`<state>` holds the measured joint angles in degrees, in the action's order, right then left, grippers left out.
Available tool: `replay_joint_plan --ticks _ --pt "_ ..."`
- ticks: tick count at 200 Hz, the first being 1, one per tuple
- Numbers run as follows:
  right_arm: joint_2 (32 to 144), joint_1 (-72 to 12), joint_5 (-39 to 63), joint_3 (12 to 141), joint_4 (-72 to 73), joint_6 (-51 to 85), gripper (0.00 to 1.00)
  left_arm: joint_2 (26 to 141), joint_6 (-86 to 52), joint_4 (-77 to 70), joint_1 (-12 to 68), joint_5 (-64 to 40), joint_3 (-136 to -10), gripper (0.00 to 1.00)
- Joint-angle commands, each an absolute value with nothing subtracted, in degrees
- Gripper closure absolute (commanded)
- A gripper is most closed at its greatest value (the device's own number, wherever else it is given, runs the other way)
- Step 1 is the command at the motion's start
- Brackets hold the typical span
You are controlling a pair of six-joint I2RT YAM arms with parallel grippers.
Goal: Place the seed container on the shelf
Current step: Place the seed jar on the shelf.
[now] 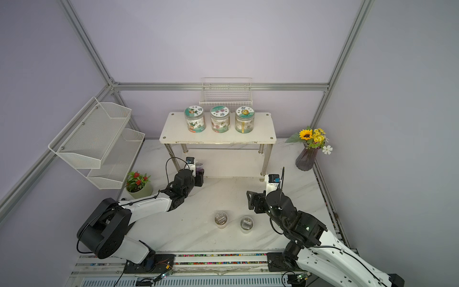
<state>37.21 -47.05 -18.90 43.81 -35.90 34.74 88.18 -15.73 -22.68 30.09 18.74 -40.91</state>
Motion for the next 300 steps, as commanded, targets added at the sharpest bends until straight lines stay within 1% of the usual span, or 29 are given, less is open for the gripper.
replay_joint_plan --ticks 1,59,113,160,213,270,300 --pt "36.4 -47.33 -20.46 43.95 -37.3 35.06 0.16 90.26 -16.6 -26.73 29.44 17.95 -44.02 0.46" --pt "35.69 -47.29 -20.98 43.8 -38.06 35.15 0.16 94.76 -17.33 -27.78 29.19 17.84 -46.66 0.45" --pt "35.77 -47.36 -21.18 43.59 -37.97 35.06 0.16 98.52 -16.77 -28.15 28.92 18.2 -49.78 0.42" --pt "35.24 -47.34 -21.46 43.59 -38.36 35.02 0.15 100.89 -16.77 -26.41 28.82 18.79 -52.56 0.4" --pt "34.74 -47.29 -21.45 43.33 -38.54 35.24 0.15 103.69 -18.22 -24.0 28.82 20.73 -53.66 0.37" --pt "34.45 -47.31 -21.63 43.09 -38.72 35.16 0.16 104.93 -19.88 -22.93 28.83 21.8 -52.92 0.36" --pt "34.45 -47.29 -21.54 42.89 -38.58 35.18 0.16 105.06 -20.04 -22.65 28.83 22.07 -52.39 0.32"
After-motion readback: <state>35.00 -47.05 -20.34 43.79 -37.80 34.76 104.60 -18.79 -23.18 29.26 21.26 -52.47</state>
